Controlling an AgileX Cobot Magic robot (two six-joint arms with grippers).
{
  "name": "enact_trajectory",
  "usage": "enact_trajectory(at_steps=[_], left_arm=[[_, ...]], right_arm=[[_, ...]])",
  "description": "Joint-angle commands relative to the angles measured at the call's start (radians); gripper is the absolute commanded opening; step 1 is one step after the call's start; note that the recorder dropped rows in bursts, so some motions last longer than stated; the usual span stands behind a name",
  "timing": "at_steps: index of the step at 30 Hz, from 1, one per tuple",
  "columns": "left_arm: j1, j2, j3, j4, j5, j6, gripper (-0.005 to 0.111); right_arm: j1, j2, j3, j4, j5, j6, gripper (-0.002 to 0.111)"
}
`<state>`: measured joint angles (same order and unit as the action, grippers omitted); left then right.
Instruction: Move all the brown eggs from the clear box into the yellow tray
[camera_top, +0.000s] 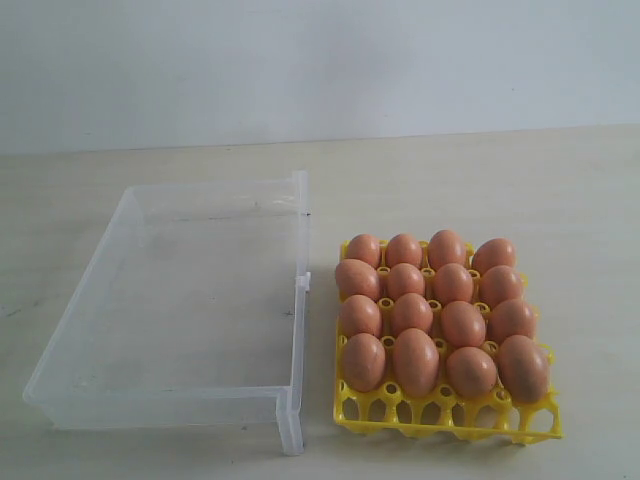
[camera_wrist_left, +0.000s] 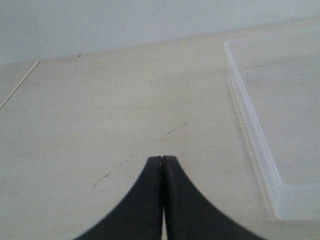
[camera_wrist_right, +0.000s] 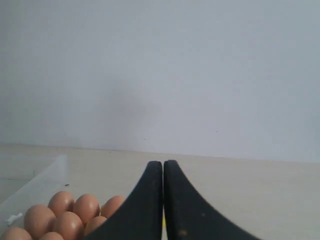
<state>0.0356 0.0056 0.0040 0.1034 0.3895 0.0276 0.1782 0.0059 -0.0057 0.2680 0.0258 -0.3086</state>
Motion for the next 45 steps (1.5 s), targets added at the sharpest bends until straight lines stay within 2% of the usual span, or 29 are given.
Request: enact_trajectory(at_steps=[1,5,7,18,45], left_arm=[[-0.006,-0.006,-0.004,-0.002,-0.009,-0.005,0.0],[-0.006,-0.006,-0.004,-0.002,-0.009,-0.005,0.0],[-0.006,-0.006,-0.004,-0.002,-0.009,-0.005,0.0],[-0.006,-0.006,-0.004,-0.002,-0.009,-0.005,0.0],[-0.006,-0.006,-0.004,-0.002,-0.009,-0.005,0.0]], right_arm=[[-0.006,-0.006,0.006,-0.02,-0.008,0.039,0.003],[-0.006,-0.006,0.006,-0.151,-0.008,0.327,0.003],[-0.006,-0.006,0.006,-0.198,-0.008,0.398,0.003],[-0.006,-0.006,0.006,-0.208,0.002,0.335,0.003],[-0.006,-0.006,0.006,-0.222,0.008,0.338,0.003]])
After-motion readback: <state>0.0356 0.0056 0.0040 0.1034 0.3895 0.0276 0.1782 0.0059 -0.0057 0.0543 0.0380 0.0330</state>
